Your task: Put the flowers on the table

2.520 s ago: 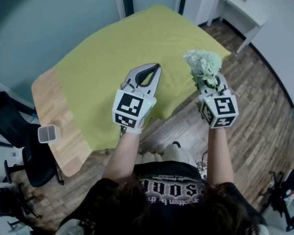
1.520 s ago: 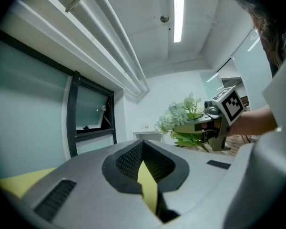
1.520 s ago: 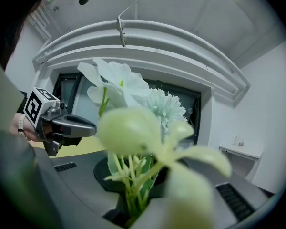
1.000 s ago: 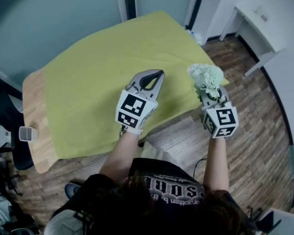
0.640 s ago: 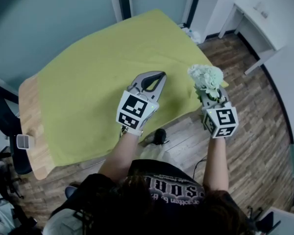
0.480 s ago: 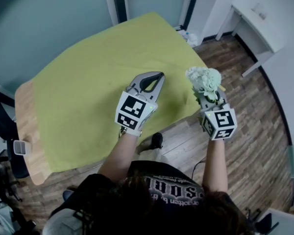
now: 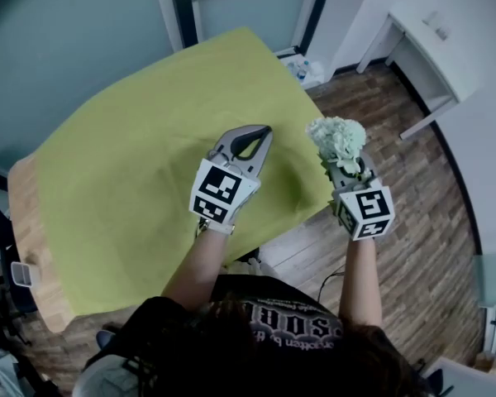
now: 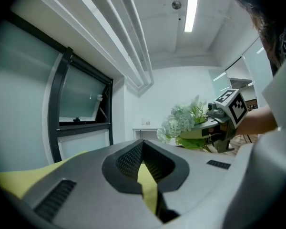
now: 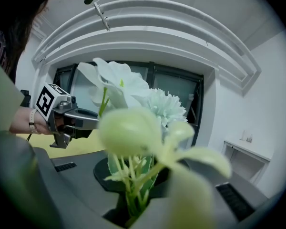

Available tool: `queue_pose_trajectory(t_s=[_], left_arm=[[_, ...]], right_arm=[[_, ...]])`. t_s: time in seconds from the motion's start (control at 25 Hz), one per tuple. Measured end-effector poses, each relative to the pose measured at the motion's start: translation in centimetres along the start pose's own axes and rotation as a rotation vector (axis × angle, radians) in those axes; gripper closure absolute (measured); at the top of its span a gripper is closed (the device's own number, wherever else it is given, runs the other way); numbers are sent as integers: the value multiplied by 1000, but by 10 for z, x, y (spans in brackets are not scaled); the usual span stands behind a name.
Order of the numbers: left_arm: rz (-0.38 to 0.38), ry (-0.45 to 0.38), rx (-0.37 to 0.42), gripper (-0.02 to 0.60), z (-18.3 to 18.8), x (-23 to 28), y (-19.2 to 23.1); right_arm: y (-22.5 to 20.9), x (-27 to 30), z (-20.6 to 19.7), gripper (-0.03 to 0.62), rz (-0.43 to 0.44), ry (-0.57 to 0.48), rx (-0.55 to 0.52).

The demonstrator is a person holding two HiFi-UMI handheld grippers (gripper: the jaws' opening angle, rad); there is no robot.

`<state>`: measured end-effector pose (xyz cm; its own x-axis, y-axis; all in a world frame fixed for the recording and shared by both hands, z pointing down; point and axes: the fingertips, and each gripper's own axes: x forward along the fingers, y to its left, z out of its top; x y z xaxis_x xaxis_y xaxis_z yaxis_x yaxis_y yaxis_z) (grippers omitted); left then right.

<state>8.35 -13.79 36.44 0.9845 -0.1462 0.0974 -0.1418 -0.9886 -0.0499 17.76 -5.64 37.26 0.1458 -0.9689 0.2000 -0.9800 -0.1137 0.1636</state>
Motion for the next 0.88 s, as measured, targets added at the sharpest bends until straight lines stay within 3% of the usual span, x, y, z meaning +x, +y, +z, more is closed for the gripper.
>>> queue_pose_trajectory(t_s=[0.6, 0.88], left_arm=[[132, 86, -19, 583, -21, 22, 51], [242, 110, -18, 584, -20, 14, 55]], right_arm=[[-22, 75, -1, 520, 255, 28, -103], [-4, 100, -11, 520, 466, 37, -167]])
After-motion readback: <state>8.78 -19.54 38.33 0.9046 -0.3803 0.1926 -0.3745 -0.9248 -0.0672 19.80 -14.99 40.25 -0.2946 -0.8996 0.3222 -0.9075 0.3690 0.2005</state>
